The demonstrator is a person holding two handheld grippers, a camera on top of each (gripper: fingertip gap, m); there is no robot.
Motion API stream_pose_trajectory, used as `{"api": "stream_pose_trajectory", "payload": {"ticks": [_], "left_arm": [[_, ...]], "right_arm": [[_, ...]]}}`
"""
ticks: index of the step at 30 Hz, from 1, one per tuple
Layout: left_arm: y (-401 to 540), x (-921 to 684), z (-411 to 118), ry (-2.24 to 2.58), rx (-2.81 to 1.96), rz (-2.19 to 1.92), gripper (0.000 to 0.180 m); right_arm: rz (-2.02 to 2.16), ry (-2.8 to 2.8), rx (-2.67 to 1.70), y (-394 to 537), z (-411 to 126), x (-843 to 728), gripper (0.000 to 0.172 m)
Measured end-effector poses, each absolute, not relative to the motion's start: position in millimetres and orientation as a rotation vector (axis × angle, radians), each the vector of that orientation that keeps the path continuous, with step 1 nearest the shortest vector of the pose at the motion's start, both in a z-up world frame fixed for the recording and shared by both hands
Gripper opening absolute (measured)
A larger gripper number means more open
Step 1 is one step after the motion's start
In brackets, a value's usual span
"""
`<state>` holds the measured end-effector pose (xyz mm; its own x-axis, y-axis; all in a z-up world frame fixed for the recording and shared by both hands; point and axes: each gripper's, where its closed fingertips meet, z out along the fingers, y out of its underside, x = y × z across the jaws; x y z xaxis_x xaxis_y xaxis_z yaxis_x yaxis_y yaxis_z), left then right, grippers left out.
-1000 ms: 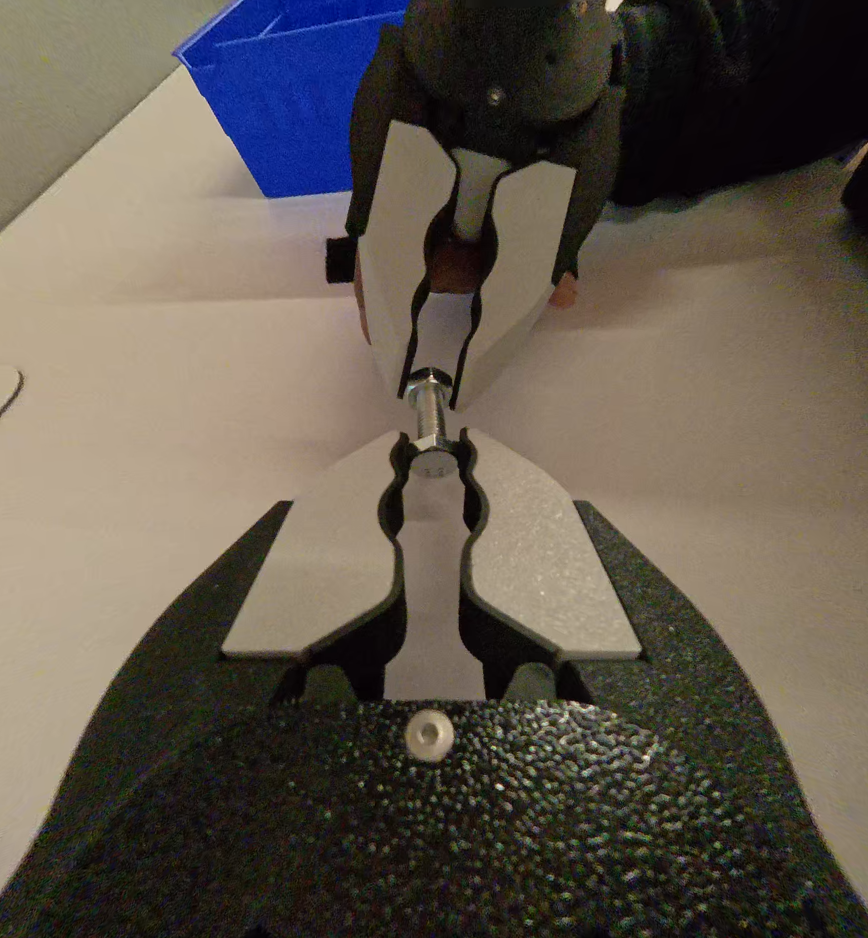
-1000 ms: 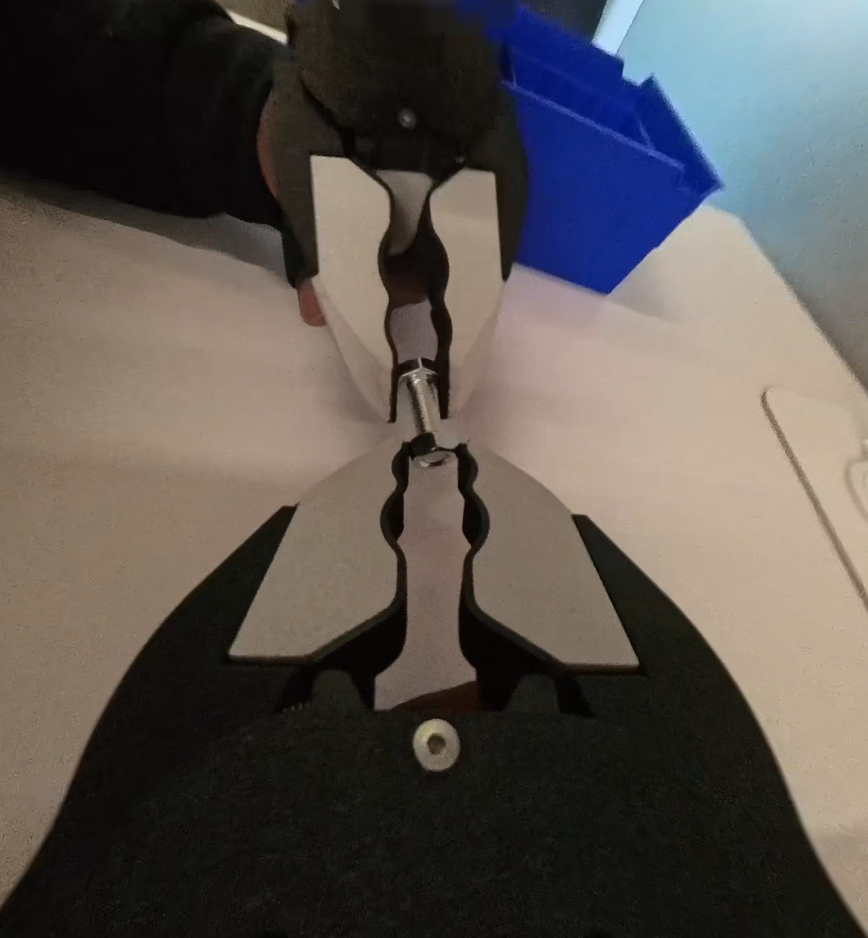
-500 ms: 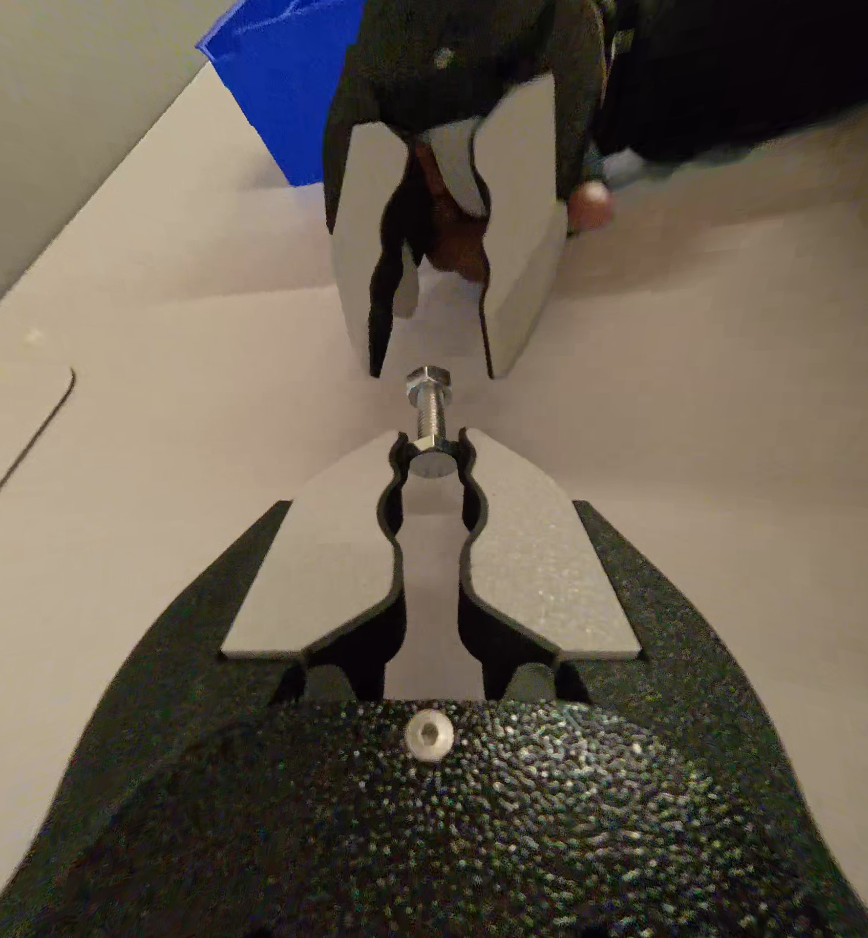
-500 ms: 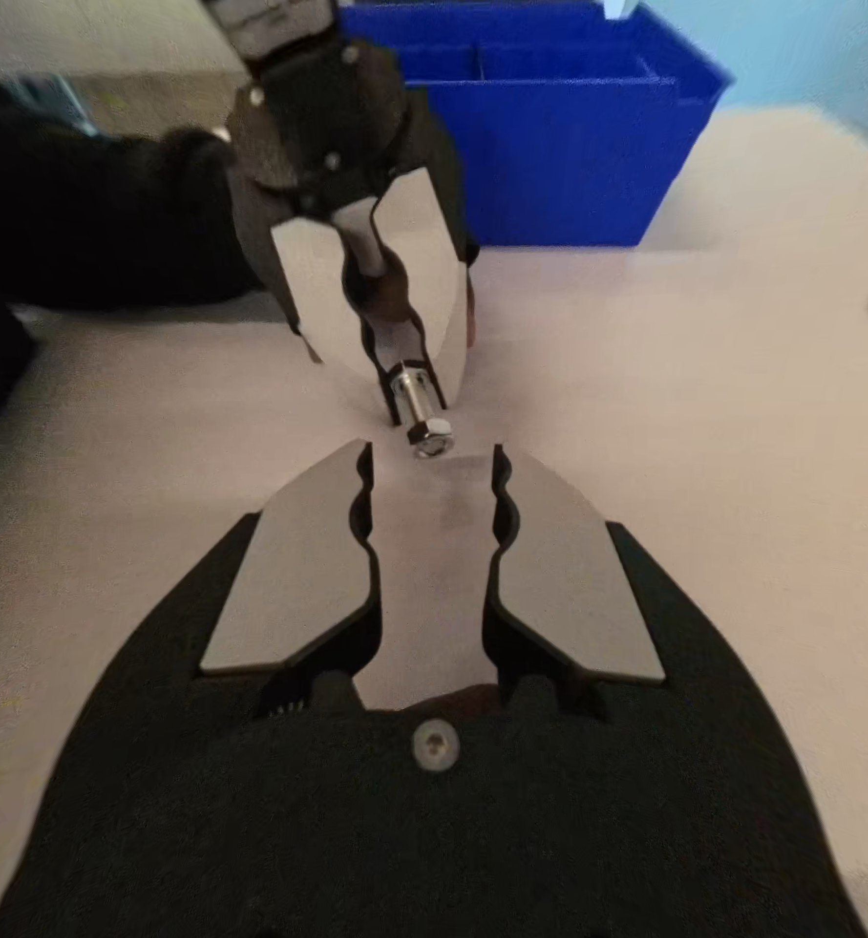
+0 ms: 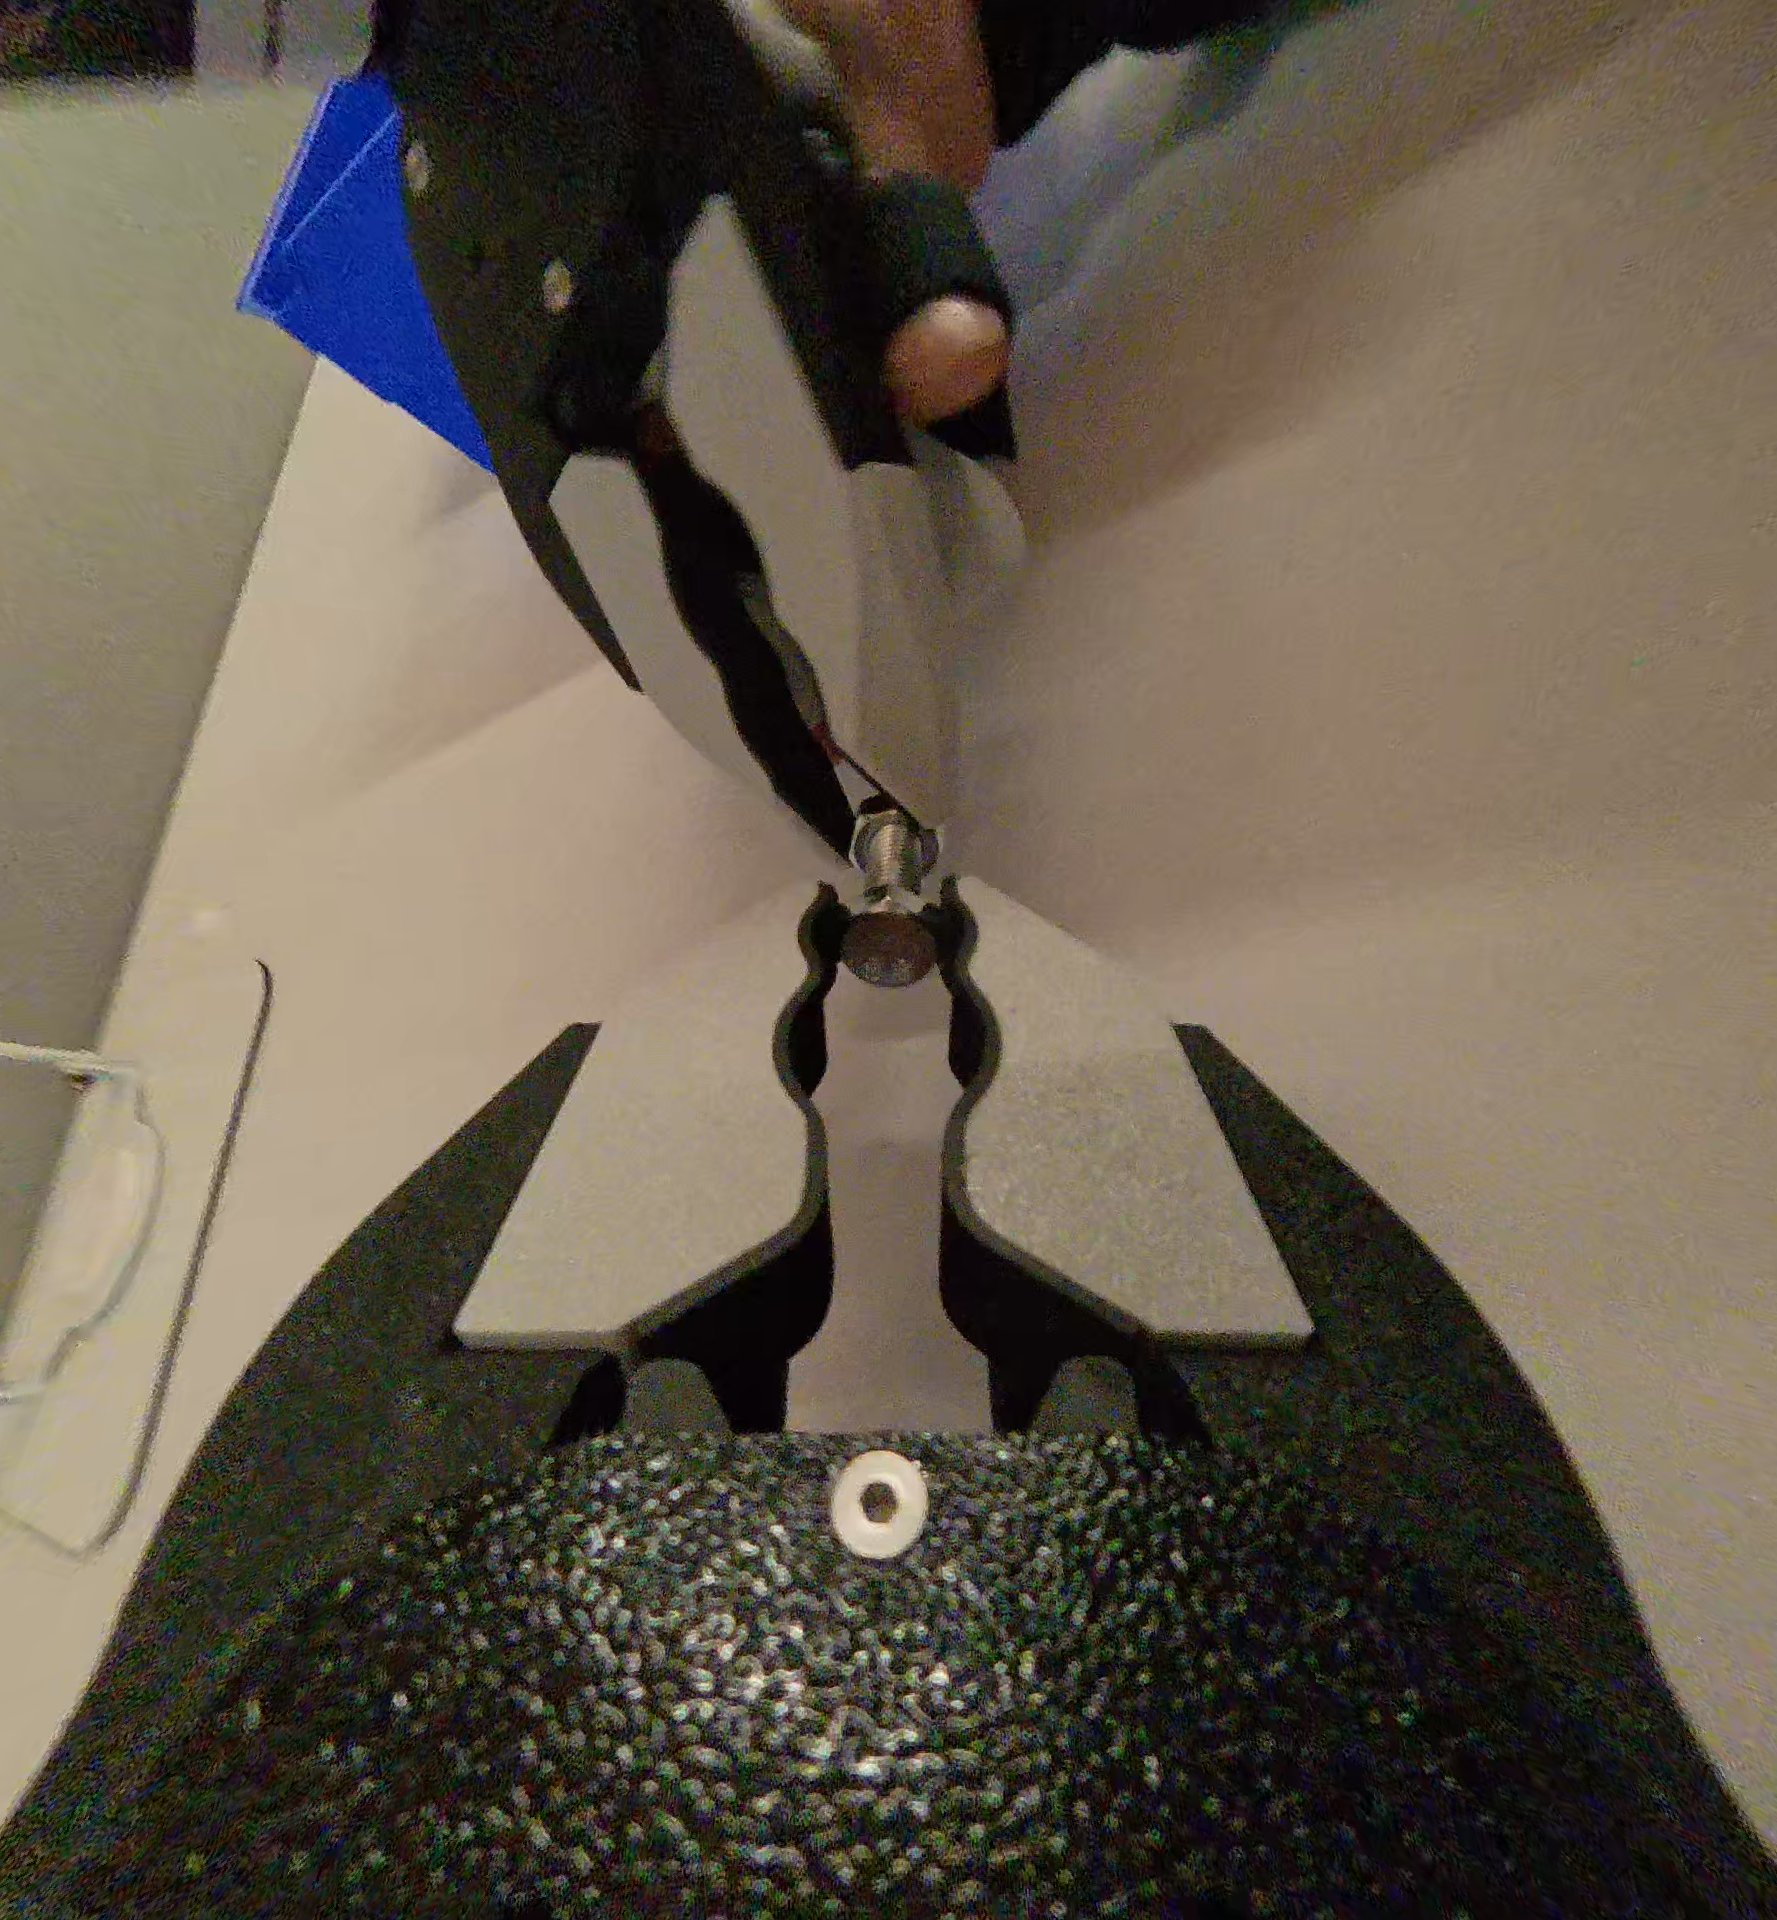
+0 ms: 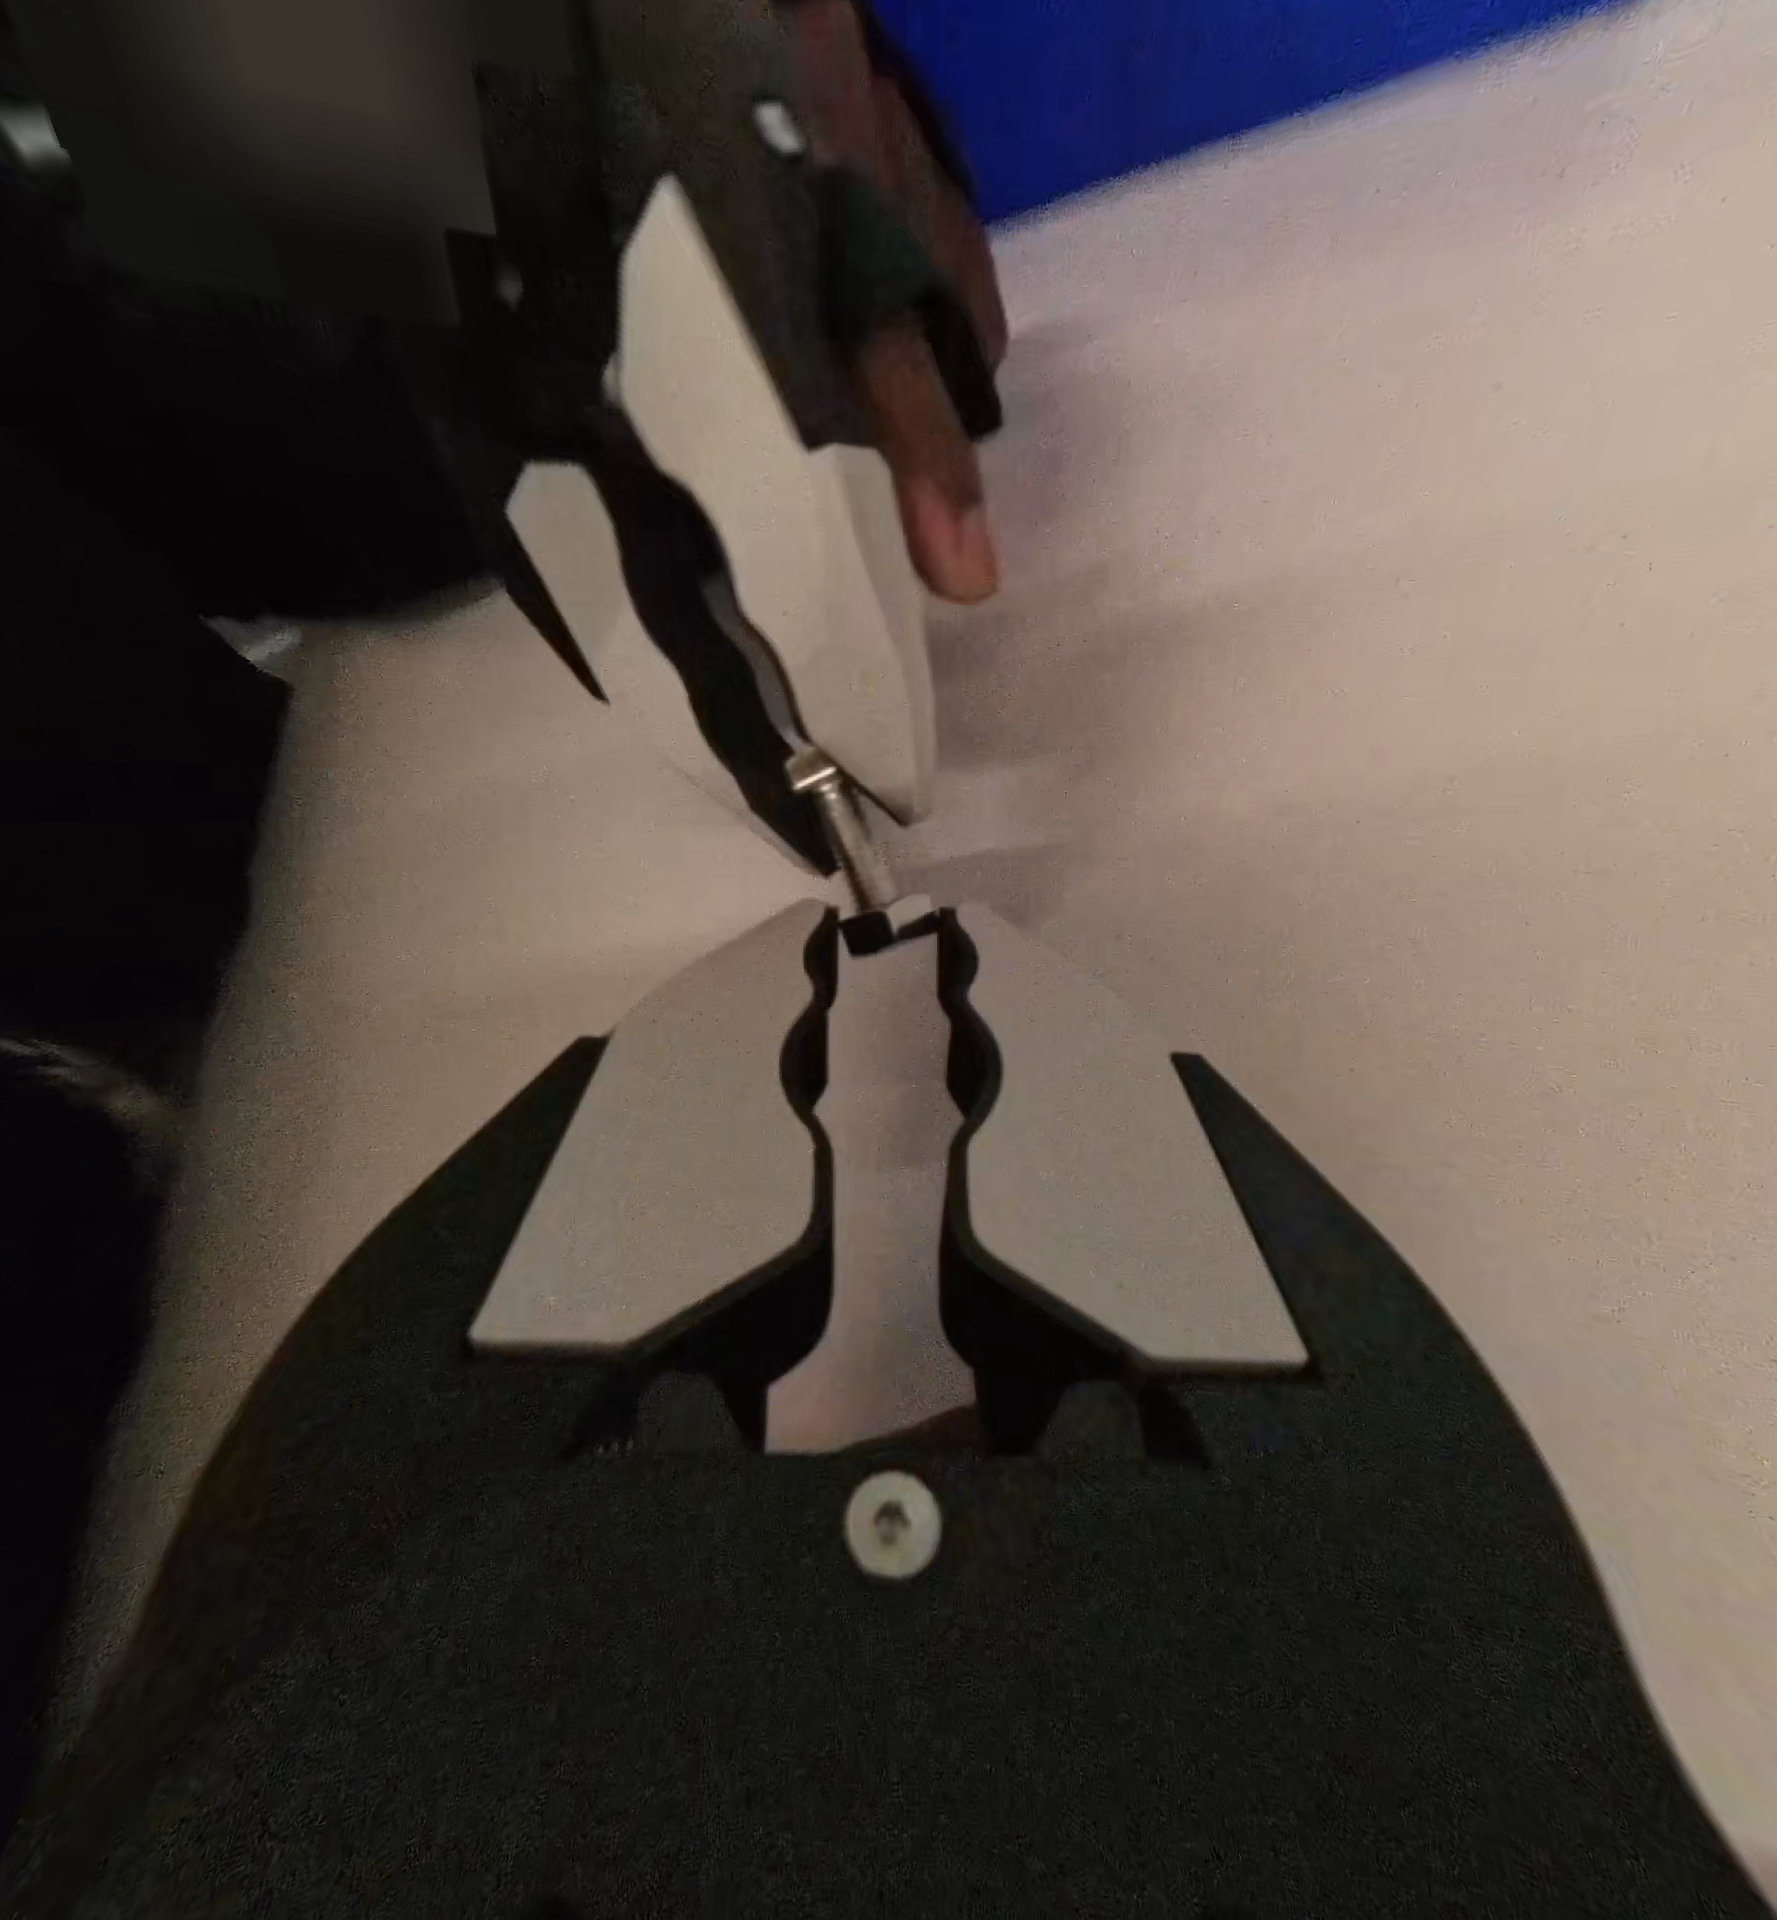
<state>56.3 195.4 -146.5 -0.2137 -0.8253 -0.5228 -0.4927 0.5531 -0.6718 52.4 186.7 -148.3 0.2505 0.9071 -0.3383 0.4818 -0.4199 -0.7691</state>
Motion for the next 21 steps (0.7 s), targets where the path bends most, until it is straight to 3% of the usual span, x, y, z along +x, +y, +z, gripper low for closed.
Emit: {"api": "stream_pose_trajectory", "payload": {"ticks": [3,5,10,16,21], "left_arm": [[194.9,59.3,-141.6,1.828,-1.108,-0.507,0.018],[202.1,57.3,-134.5,1.751,-1.198,-0.589,0.018],[210.7,52.2,-113.4,1.522,-1.404,-0.935,0.018],[207.9,53.1,-92.2,1.296,-1.467,-1.331,0.018],[204.8,51.3,-86.0,1.238,-1.483,-1.487,0.018]], "right_arm": [[1.214,-1.176,-1.99,188.7,-140.5,53.3,0.02],[1.21,-1.161,-1.887,193.7,-129.4,53.1,0.035],[0.867,-1.182,-1.57,212.6,-106.4,54.8,0.046],[0.395,-1.286,-1.24,212.7,-93.5,50.4,0.041],[0.243,-1.321,-1.139,209.7,-93.6,43.9,0.034]]}}
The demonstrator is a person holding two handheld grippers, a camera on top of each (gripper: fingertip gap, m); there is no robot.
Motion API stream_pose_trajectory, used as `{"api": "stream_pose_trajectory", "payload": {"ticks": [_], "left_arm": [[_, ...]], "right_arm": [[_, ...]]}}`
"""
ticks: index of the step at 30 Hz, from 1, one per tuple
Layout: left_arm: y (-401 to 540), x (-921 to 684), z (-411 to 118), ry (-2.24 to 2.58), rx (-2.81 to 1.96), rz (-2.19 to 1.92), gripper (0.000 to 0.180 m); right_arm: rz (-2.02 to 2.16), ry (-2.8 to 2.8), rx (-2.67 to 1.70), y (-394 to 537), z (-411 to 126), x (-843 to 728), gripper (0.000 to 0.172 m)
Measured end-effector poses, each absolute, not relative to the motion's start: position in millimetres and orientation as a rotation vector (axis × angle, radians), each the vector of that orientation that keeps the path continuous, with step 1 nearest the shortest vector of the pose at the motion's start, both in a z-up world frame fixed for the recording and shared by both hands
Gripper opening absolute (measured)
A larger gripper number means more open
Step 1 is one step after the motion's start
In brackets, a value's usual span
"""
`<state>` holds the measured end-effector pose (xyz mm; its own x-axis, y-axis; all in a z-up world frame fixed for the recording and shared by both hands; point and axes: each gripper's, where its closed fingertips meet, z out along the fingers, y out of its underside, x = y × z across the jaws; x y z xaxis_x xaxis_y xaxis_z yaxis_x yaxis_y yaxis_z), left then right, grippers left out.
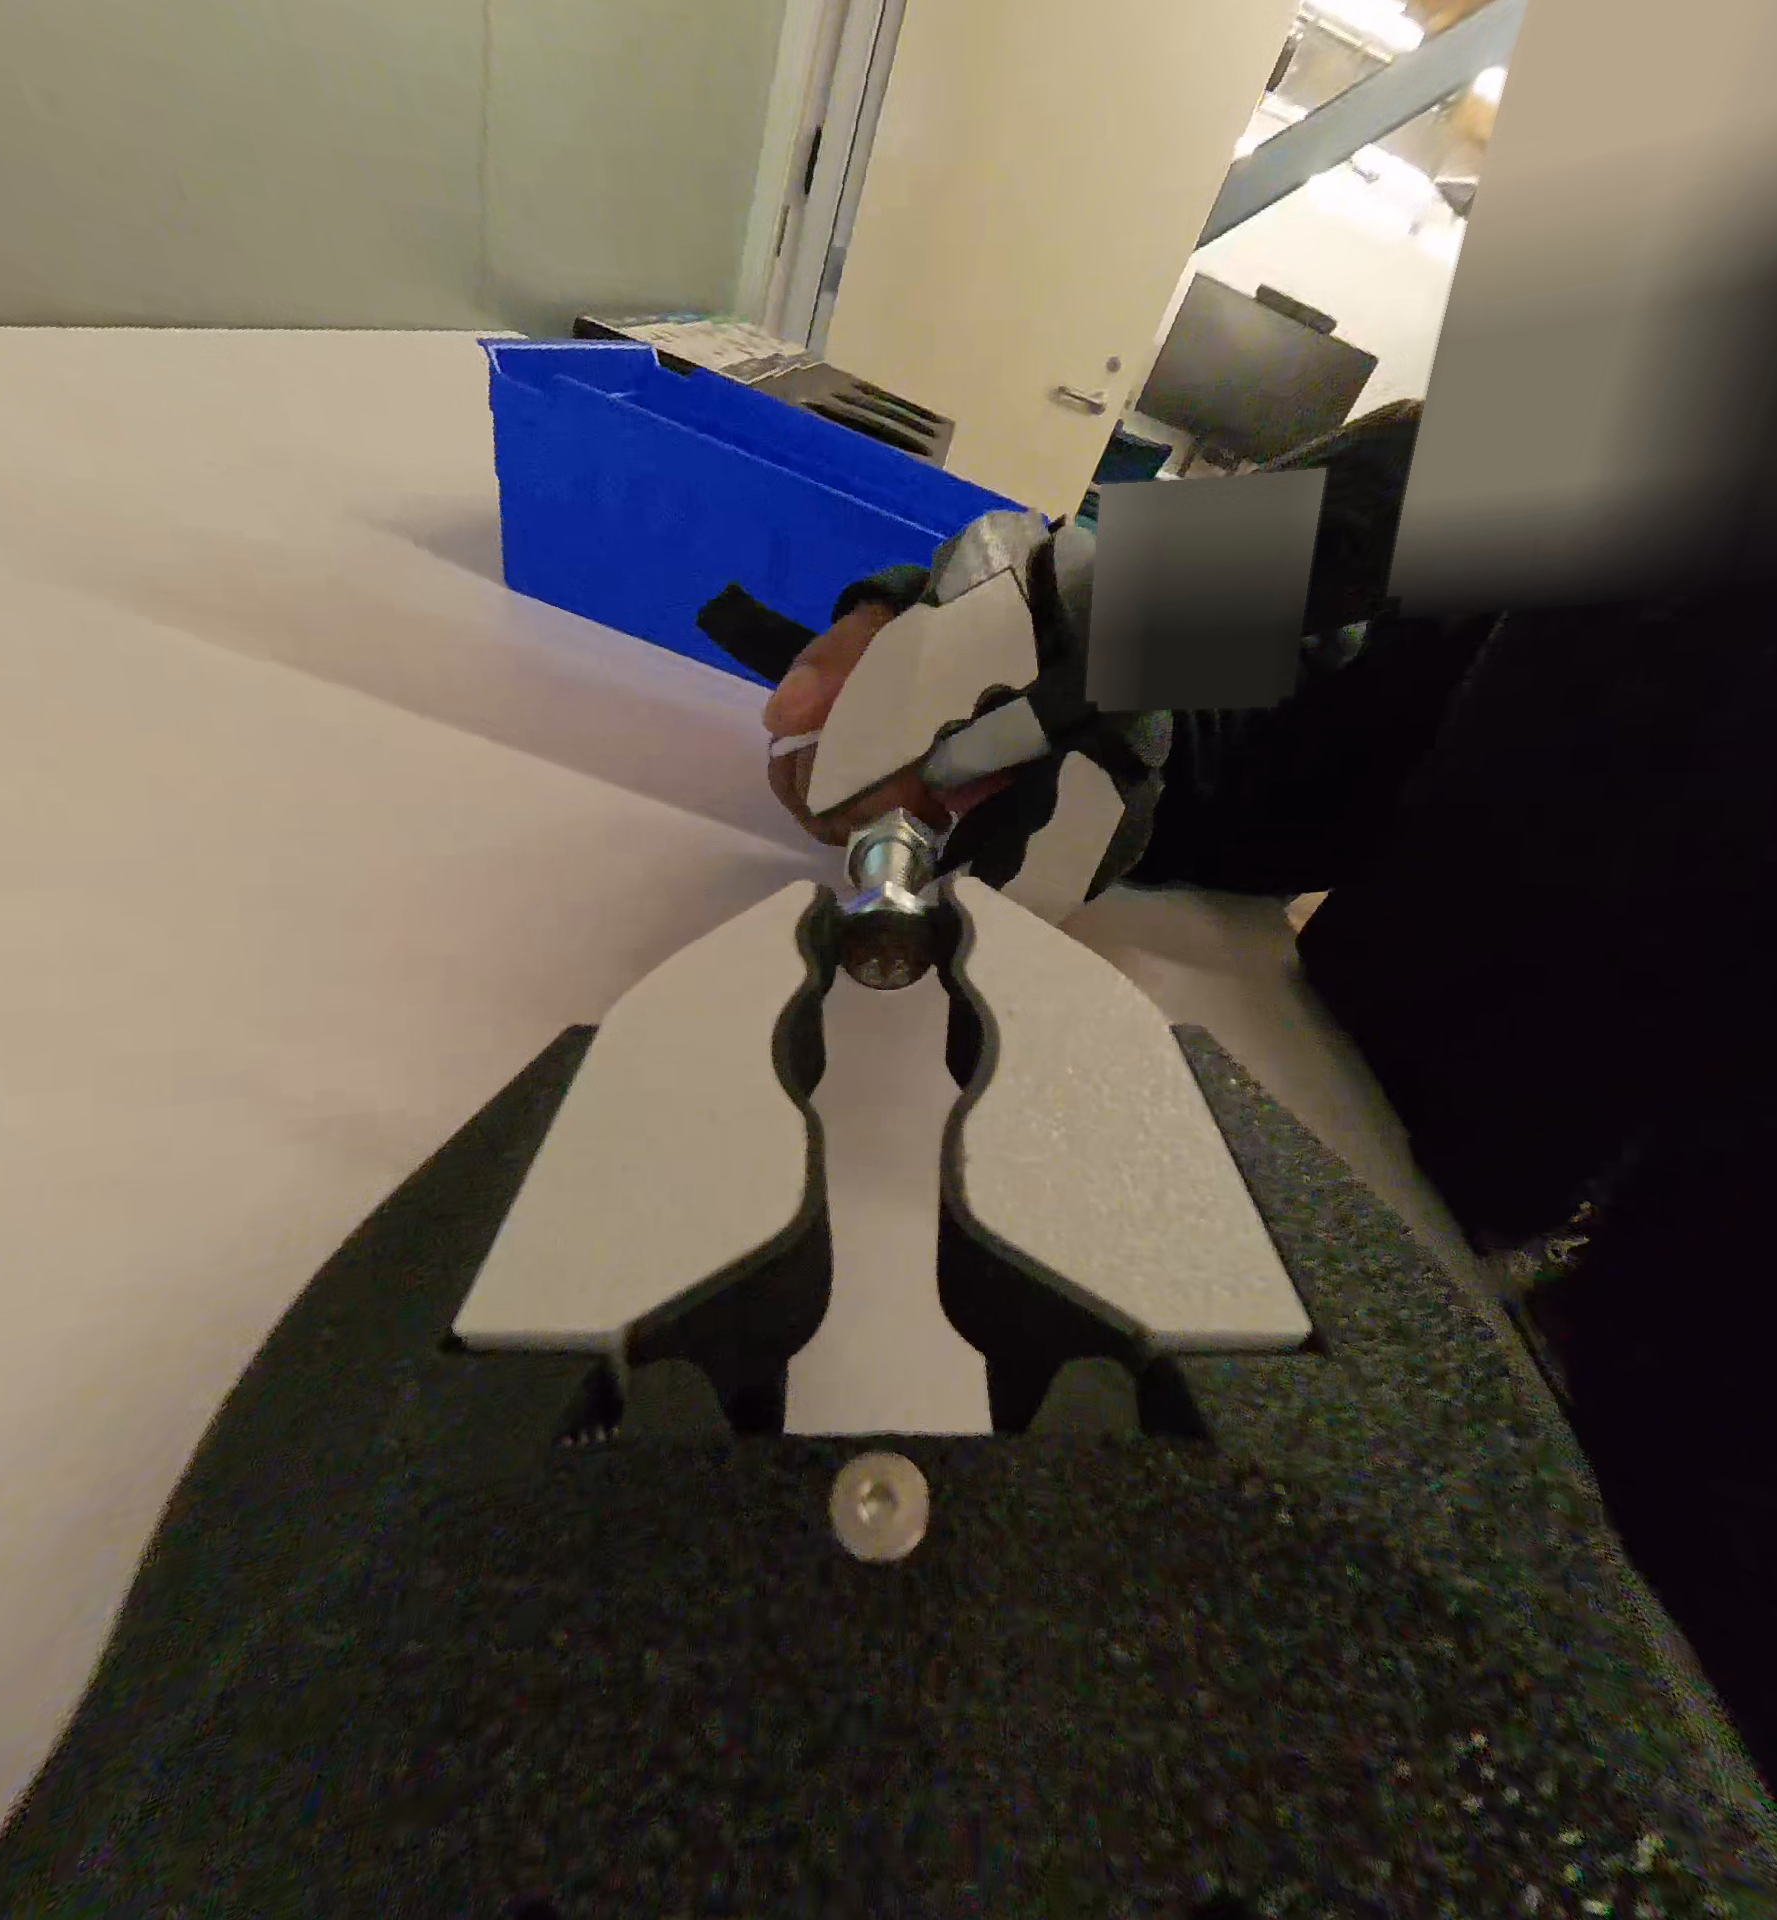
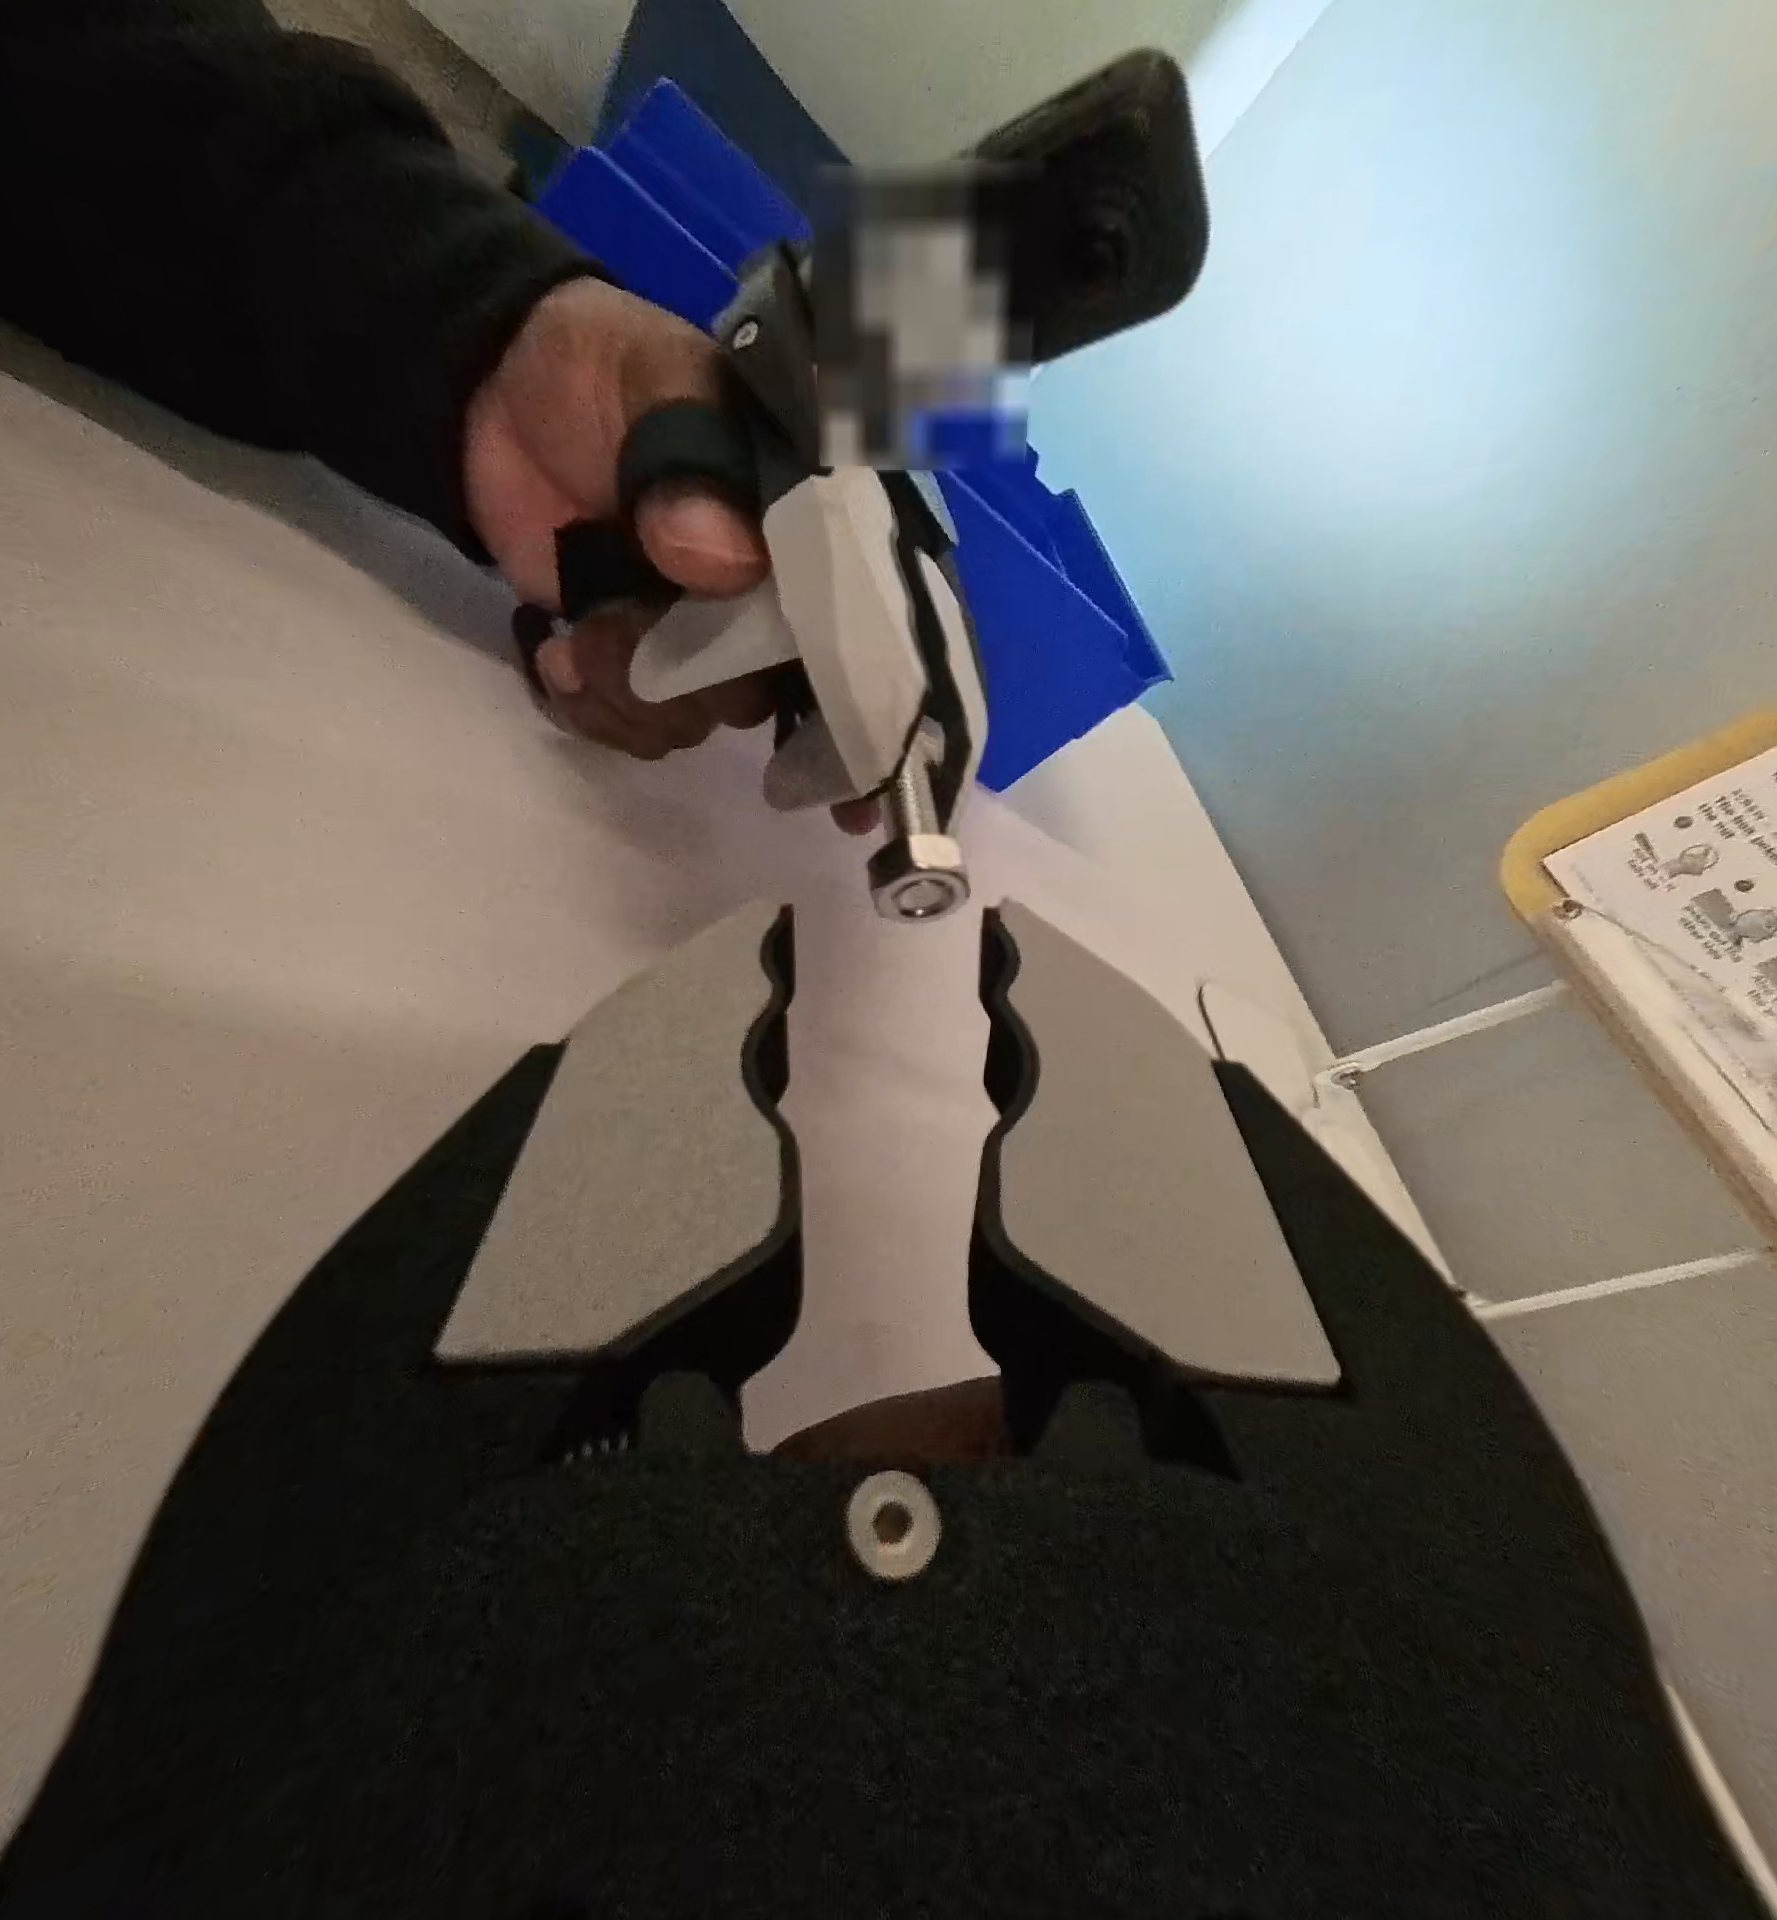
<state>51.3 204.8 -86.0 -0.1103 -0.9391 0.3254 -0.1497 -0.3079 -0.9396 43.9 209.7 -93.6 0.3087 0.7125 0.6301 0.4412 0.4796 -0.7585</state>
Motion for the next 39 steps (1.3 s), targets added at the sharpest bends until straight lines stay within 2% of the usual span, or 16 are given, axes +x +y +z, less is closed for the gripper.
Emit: {"api": "stream_pose_trajectory", "payload": {"ticks": [4,6,9,17,19,21,23,26,31,33,36,39], "left_arm": [[197.4,52.2,-87.0,1.256,-1.502,-1.565,0.018],[196.2,52.4,-87.3,1.25,-1.517,-1.594,0.018],[195.3,51.9,-90.4,1.255,-1.548,-1.611,0.018],[181.6,54.6,-101.1,1.5,-1.412,-1.342,0.018],[183.8,56.1,-99.1,1.468,-1.418,-1.353,0.018],[190.1,54.5,-92.9,1.389,-1.437,-1.414,0.018],[196.9,51.3,-86.2,1.3,-1.456,-1.488,0.018],[201.3,49.1,-81.6,1.216,-1.481,-1.582,0.018],[198.3,51.2,-84.8,1.219,-1.514,-1.617,0.018],[197.3,51.8,-85.3,1.23,-1.513,-1.607,0.018],[194.9,52.5,-89.4,1.276,-1.514,-1.562,0.018],[189.3,53.9,-93.6,1.382,-1.456,-1.437,0.018]], "right_arm": [[0.194,-1.287,-1.096,210.4,-87.3,42.6,0.027],[0.203,-1.311,-1.082,206.1,-89.1,40.7,0.018],[0.292,-1.332,-1.159,203.8,-93.0,40.2,0.017],[1.401,-1.11,-1.848,179.2,-107.3,42.0,0.018],[1.365,-1.105,-1.792,183.3,-106.6,42.4,0.021],[1.169,-1.16,-1.695,190.4,-105.0,41.9,0.043],[0.854,-1.215,-1.54,201.9,-100.9,43.7,0.049],[0.439,-1.25,-1.293,210.6,-88.0,46.2,0.048],[0.237,-1.257,-1.166,210.2,-82.0,43.4,0.034],[0.255,-1.304,-1.18,206.5,-88.0,42.0,0.018],[0.46,-1.318,-1.329,202.4,-94.8,42.1,0.017],[0.908,-1.252,-1.606,191.6,-99.3,42.5,0.017]]}}
